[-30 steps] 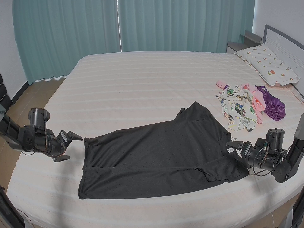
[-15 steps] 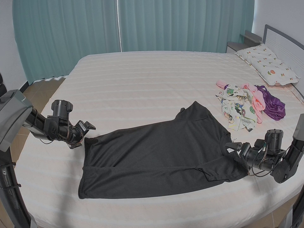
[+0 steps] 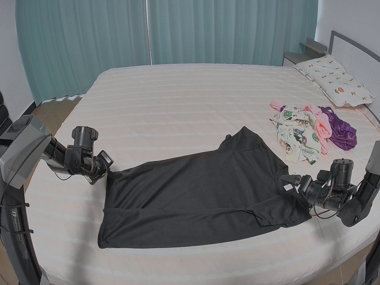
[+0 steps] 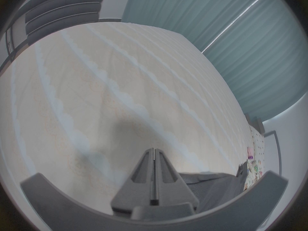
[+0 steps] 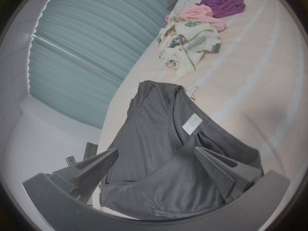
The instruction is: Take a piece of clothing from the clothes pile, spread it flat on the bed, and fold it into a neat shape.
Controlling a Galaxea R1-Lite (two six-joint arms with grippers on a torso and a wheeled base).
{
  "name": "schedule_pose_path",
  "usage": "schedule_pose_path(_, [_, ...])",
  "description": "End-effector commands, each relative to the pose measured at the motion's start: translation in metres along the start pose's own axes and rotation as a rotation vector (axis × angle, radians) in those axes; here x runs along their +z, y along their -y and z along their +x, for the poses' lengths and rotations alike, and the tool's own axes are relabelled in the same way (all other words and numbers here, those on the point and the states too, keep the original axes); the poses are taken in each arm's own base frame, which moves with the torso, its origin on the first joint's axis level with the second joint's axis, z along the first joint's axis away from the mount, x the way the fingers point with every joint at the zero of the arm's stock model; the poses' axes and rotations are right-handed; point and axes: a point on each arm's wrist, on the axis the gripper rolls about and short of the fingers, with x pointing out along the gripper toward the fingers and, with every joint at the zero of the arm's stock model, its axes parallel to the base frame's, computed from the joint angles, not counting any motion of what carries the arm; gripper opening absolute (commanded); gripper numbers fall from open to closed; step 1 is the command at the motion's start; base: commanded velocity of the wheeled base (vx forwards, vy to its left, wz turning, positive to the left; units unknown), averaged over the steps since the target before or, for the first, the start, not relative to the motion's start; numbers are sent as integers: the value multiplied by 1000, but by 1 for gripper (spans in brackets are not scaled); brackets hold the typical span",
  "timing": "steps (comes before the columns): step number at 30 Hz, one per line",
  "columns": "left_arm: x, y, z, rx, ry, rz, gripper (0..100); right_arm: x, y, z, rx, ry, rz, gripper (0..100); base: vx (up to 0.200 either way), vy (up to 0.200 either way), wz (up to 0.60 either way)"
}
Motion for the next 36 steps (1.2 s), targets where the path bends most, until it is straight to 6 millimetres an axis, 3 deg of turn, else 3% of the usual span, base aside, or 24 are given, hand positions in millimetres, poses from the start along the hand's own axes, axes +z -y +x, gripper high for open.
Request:
schedule_pose_path(1, [10,-4,-4,9,37,-42,0,10,-7,8,33,32,-24,100,0,0,0])
schedule_pose_path(5, [21,-6,-8,-2,67,-85,0,22,-14,19,48,47,-31,100,0,0,0])
schedule_pose_path(6, [25,-5,-8,-19,86,-108,0,34,-21,28,52,50,-33,100,0,0,0])
schedule_pose_path(16, [29,-4,-10,-39,107,-143,0,81,-55,69,2,15,-20,100,0,0,0])
schedule_pose_path(23, [25,-3,-12,-37,96,-168,0,91,-59,100,-59,54,-65,100,0,0,0])
schedule_pose_path(31, [25,-3,-16,-36,93,-194,0,85,-61,108,-74,66,-86,100,0,0,0])
schedule_pose_path(36, [18,-1,-32,-46,73,-186,0,88,-67,120,-61,80,-150,100,0,0,0])
